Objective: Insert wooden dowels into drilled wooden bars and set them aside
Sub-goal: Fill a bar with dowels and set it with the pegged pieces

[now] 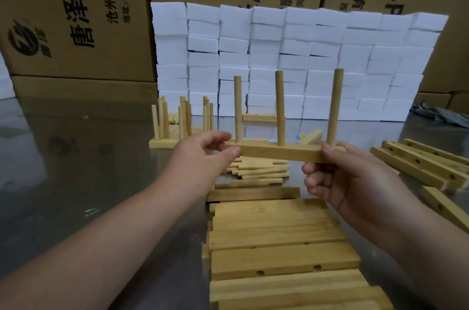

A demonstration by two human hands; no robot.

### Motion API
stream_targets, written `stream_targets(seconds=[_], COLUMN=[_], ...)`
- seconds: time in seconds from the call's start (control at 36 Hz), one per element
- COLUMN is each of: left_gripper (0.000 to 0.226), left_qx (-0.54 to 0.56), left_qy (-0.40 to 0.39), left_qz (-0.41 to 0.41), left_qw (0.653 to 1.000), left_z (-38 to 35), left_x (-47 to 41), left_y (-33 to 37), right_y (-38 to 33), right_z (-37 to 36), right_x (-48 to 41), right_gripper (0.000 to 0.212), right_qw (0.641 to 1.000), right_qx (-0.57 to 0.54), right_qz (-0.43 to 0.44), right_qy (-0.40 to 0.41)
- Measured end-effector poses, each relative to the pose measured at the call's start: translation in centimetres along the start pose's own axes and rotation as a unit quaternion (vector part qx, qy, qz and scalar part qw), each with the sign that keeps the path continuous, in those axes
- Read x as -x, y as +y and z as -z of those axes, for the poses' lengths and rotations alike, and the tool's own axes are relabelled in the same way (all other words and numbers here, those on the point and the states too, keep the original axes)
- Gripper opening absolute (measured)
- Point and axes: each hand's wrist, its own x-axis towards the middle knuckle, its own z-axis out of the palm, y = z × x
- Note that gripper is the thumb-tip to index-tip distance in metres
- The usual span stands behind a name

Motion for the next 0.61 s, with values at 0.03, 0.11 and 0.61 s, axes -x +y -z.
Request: stream_targets(seconds=[0.03,0.11,0.61], left_gripper=[0.021,0.021,0.026], left_qx=[0.011,0.007,-0.050], left_qy=[-0.003,-0.012,0.120], left_qz=[0.001,0.002,0.049], left_qw=[1.000,1.000,0.990], left_z=[0.0,0.0,5.9], left_x=[0.0,0.0,-3.9], left_y=[0.0,0.0,-1.9], right_y=[0.0,0.2,0.4], right_z=[0.1,0.2,0.9], right_x=[0.0,-0.1,-0.6], right_gripper=[0.033,0.033,0.031], right_qw=[1.000,1.000,0.998], right_qx=[0.002,0.005,-0.004], right_qz=[0.000,0.000,0.006], right_qy=[-0.002,-0.008,0.057])
